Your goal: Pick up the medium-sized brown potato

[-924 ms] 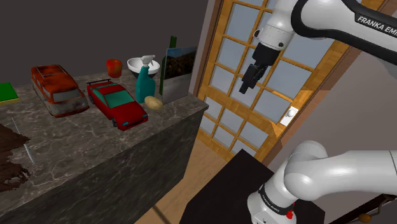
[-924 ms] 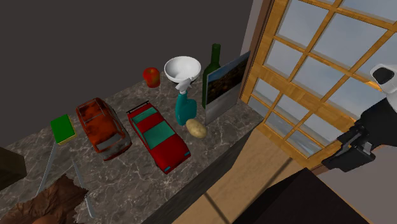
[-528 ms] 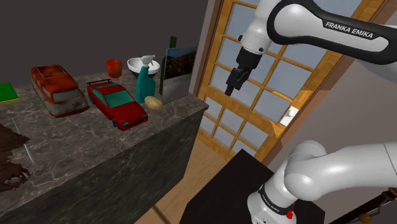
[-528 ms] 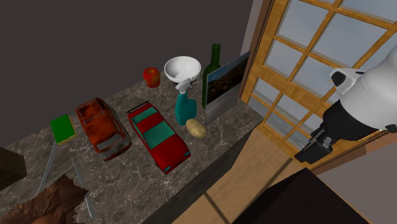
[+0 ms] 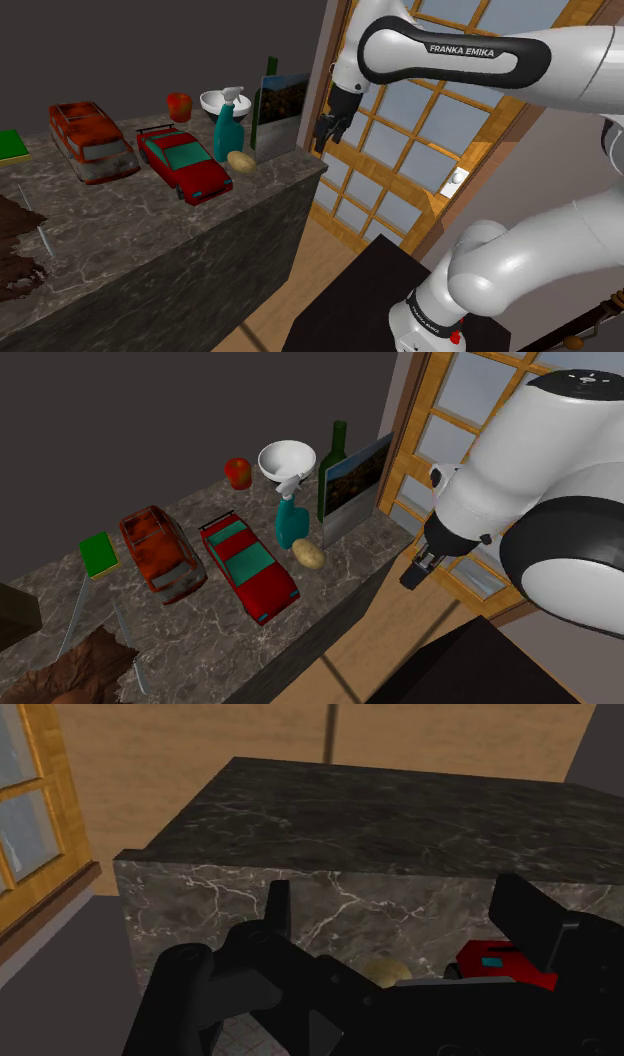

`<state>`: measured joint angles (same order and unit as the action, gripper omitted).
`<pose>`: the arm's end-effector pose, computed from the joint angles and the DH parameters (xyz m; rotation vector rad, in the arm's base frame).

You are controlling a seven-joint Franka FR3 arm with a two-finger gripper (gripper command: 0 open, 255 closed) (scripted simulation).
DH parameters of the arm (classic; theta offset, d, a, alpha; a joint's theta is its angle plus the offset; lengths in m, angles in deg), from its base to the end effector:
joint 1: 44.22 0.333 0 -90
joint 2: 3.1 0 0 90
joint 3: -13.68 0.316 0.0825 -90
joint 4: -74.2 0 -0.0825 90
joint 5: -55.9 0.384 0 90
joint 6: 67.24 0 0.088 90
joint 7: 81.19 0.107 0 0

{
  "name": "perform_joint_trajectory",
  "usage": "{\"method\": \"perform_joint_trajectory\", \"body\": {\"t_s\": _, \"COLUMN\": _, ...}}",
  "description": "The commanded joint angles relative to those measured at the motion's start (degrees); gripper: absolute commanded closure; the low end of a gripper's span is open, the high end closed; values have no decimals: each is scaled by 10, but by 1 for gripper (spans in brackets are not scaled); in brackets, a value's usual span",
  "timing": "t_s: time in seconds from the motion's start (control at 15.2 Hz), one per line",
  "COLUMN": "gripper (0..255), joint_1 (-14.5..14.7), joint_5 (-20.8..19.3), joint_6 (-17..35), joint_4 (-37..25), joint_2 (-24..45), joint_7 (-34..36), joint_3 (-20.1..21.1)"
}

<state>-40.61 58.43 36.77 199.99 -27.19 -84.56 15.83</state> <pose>0.4287 0.0489 0.5546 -3.1041 -0.2279 -0.0616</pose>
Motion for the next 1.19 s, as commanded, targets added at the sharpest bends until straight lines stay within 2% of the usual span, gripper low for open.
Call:
{"method": "perform_joint_trajectory", "body": {"t_s": 0.0, "gripper": 0, "joint_1": 3, "joint_5": -2, "joint_6": 23, "joint_4": -21, "joint_2": 43, "joint_7": 1, "joint_3": 6}}
{"method": "perform_joint_trajectory", "body": {"t_s": 0.59, "gripper": 0, "joint_1": 16, "joint_5": -26, "joint_6": 94, "joint_4": -137, "joint_2": 231, "joint_7": 18, "joint_3": 31}}
{"method": "perform_joint_trajectory", "body": {"t_s": 1.12, "gripper": 0, "joint_1": 37, "joint_5": -62, "joint_6": 110, "joint_4": -294, "joint_2": 409, "joint_7": 35, "joint_3": 43}}
